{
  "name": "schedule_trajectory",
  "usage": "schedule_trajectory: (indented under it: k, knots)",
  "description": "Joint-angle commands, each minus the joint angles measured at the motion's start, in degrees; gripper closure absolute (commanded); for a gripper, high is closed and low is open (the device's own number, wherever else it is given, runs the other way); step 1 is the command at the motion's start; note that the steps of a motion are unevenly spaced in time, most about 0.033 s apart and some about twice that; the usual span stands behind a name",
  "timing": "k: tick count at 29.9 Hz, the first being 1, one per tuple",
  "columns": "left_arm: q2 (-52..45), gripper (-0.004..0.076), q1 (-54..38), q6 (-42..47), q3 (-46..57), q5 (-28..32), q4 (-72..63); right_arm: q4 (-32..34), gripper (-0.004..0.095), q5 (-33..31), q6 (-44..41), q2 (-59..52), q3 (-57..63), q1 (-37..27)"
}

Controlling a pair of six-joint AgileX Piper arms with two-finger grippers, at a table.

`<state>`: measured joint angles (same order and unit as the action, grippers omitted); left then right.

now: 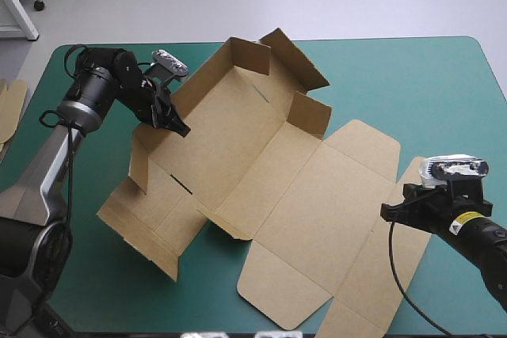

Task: Fold the box

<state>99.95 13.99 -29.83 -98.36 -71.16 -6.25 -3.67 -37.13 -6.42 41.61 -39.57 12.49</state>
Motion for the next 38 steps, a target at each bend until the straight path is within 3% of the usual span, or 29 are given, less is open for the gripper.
schedule_trajectory:
  k: [1, 5, 10, 19, 24, 31, 38]
  knots:
    - [-5.4, 0.0738, 4.1, 1.1, -2.5, 0.1, 5.5, -0.5, 0.0942, 4.2, 1.2, 0.1, -2.0, -0.1]
    - [-7.3, 0.0738, 7.7, 4.3, -2.5, 0.3, 15.8, -1.2, 0.0942, 4.2, 1.7, 0.1, -2.0, -0.1]
    - [-10.2, 0.0738, 12.5, 4.8, -2.5, 2.9, 17.9, -5.5, 0.094, 4.4, 6.4, 0.1, -2.0, -0.1]
    - [-11.4, 0.0738, 23.7, 6.3, -1.9, 5.3, 25.7, -4.9, 0.094, 3.4, 8.0, 0.1, -5.8, -0.1]
    - [-13.8, 0.0738, 28.4, 6.3, 3.8, 6.1, 32.0, -4.9, 0.094, 1.7, 8.1, 0.1, -7.8, -0.1]
    - [-20.7, 0.0738, 29.1, 7.9, 15.3, 11.2, 42.1, -5.1, 0.094, 0.8, 8.1, 0.1, -8.3, -0.1]
    - [-21.4, 0.0738, 29.2, 8.4, 18.0, 17.1, 45.0, -5.3, 0.094, 0.8, 8.1, 0.1, -8.7, -0.1]
